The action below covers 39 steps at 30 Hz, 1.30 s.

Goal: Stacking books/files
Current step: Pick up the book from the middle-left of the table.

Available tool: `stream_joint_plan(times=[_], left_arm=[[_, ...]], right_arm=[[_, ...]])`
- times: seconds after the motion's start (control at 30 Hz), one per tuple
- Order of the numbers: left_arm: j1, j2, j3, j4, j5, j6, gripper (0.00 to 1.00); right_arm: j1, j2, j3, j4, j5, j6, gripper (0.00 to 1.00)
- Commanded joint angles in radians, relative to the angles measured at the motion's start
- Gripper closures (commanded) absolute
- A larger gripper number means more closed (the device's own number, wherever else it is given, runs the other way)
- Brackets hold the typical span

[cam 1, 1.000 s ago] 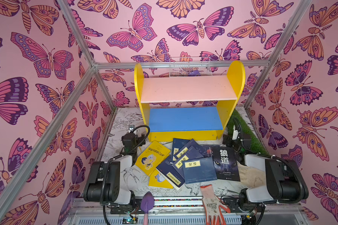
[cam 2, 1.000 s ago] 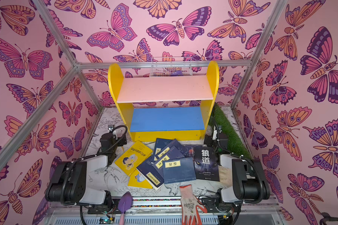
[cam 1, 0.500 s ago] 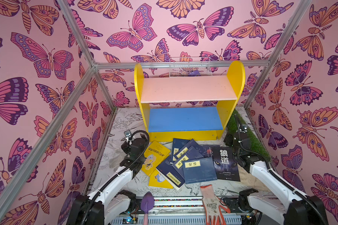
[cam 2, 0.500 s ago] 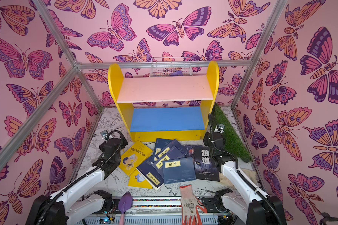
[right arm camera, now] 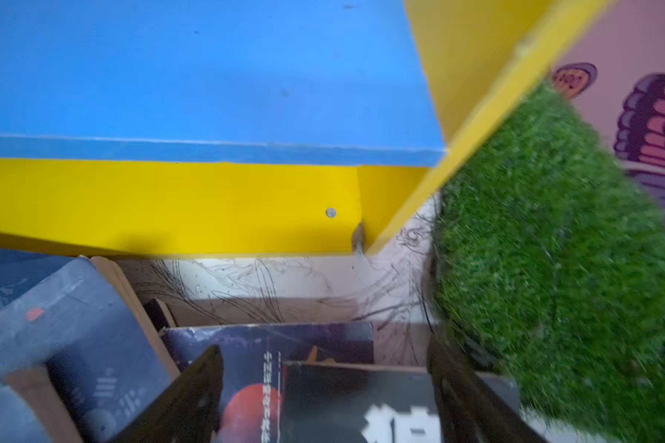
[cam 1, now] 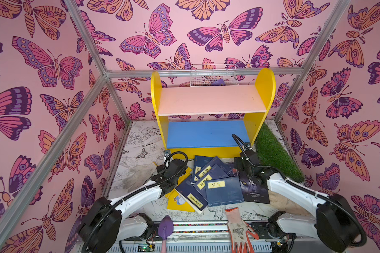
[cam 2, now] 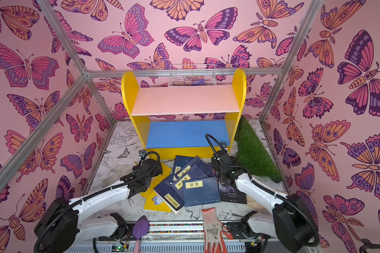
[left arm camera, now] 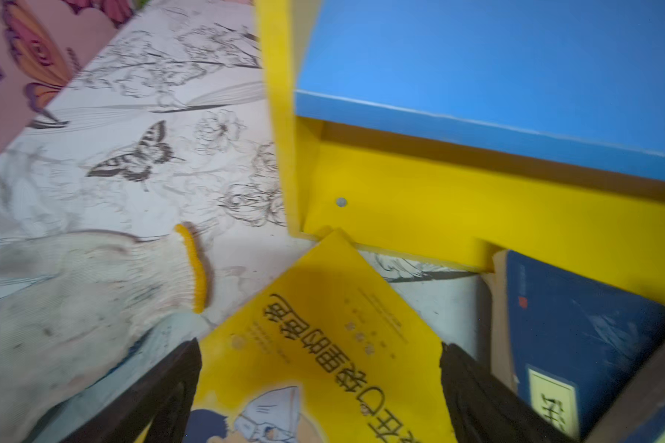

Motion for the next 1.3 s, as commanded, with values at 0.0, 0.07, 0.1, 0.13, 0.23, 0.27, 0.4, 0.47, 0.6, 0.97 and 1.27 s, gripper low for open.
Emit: stream_joint_plan(times=[0.0, 0.07, 0.1, 0.13, 0.23, 0.27, 0.4, 0.47, 0.6, 0.97, 1.27], left_arm=[[-0.028, 0.074, 0.045, 0.011, 0.136, 0.053, 0.01], [-0.045, 0.097, 0.054, 0.037, 0.151, 0.068, 0.01], [-0.053, 0.107, 0.058, 0.049, 0.156, 0.075, 0.01], [-0.059, 0.114, 0.064, 0.056, 0.160, 0.084, 0.01], [-0.067, 0.130, 0.084, 0.069, 0.175, 0.113, 0.01], [-0.069, 0.133, 0.089, 0.071, 0.181, 0.122, 0.01], [-0.072, 0.133, 0.098, 0.075, 0.200, 0.133, 0.01], [-0.074, 0.132, 0.101, 0.077, 0.211, 0.140, 0.01], [-0.075, 0.135, 0.106, 0.081, 0.243, 0.157, 0.01], [-0.090, 0.152, 0.109, 0.099, 0.268, 0.167, 0.01], [-0.084, 0.105, 0.121, -0.104, 0.229, 0.126, 0.01]], right_arm=[[0.001, 0.132, 0.161, 0.004, -0.067, -0.121, 0.15], [0.001, 0.200, 0.236, -0.023, -0.071, -0.089, 0.15], [0.003, 0.230, 0.265, -0.028, -0.073, -0.049, 0.16], [0.003, 0.243, 0.280, -0.025, -0.077, -0.017, 0.16], [0.005, 0.266, 0.283, 0.039, -0.158, 0.094, 0.16], [0.007, 0.264, 0.273, 0.068, -0.197, 0.107, 0.16], [0.015, 0.263, 0.259, 0.081, -0.232, 0.153, 0.17], [0.015, 0.253, 0.251, 0.069, -0.217, 0.174, 0.16], [0.015, 0.212, 0.216, 0.028, -0.107, 0.285, 0.15], [-0.051, 0.010, 0.108, -0.212, 0.147, 0.624, 0.13], [0.164, -0.031, 0.182, -0.139, -0.210, 0.074, 0.16]])
